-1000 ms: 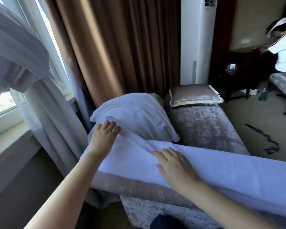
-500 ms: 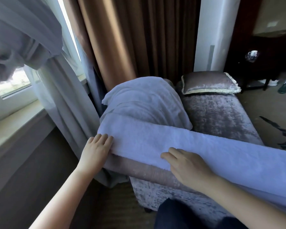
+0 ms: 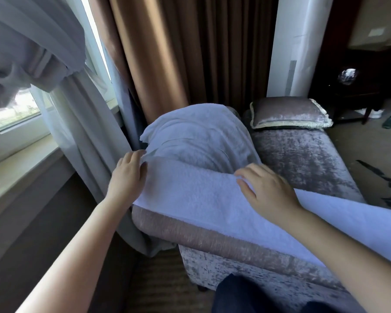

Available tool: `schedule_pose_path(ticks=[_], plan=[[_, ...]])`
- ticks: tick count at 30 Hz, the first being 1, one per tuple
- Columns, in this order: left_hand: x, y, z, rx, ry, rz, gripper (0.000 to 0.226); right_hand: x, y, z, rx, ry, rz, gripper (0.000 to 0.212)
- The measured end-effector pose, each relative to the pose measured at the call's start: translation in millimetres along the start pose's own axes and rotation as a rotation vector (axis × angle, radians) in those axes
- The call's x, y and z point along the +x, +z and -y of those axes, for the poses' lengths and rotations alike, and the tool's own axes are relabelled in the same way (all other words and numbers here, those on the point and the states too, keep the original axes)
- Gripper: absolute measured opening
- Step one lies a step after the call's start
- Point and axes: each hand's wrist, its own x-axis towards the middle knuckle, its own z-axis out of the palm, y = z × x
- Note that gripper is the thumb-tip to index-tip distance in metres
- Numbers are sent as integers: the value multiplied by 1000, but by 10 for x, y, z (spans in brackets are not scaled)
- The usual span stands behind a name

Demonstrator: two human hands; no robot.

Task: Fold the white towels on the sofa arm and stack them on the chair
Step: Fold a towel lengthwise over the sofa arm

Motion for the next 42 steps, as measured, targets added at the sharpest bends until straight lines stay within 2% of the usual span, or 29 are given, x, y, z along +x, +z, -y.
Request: schedule_pose_path(ticks=[3, 7, 10, 14, 16, 18, 20, 23, 25, 28, 32, 36, 38, 42], plan=[[231, 234, -84, -110, -212, 171, 32, 134, 155, -134, -70, 174, 133, 21], [315, 263, -107, -254, -278, 76, 21, 40, 246, -222, -15, 325, 147, 24], [331, 275, -94, -365, -323, 35, 25, 19, 279, -212, -58, 292, 96, 24], [288, 396, -84, -266, -304, 28, 25, 36, 309, -235, -103, 311, 114, 29], [259, 418, -109, -76, -230, -82, 26, 28, 324, -259, -105, 319, 88, 28], [174, 437, -260, 85, -84, -229, 31, 20, 321, -237, -104, 310, 31, 29], [11, 483, -599, 50, 91, -313, 32, 9, 294, -176, -115, 254, -68, 29], [-376, 656, -1261, -74, 338, -223, 31, -100, 136, -128, -136, 149, -175, 23], [-592, 794, -1624, -107, 457, -156, 35, -304, -35, -168, -158, 130, -187, 27], [-758, 965, -2017, -84, 516, -61, 43, -726, -298, -383, -266, 221, -131, 36], [-874, 1109, -2465, -59, 571, 56, 49, -1235, -666, -795, -357, 437, 49, 51], [-1026, 1294, -2884, -34, 628, 114, 53, -1672, -923, -1139, -388, 667, 131, 66], [-1140, 1403, -3027, -17, 663, 110, 53, -1779, -952, -1191, -382, 684, 128, 75], [-1242, 1497, -3058, 3, 677, 57, 54, -1812, -985, -1256, -359, 613, 135, 73]])
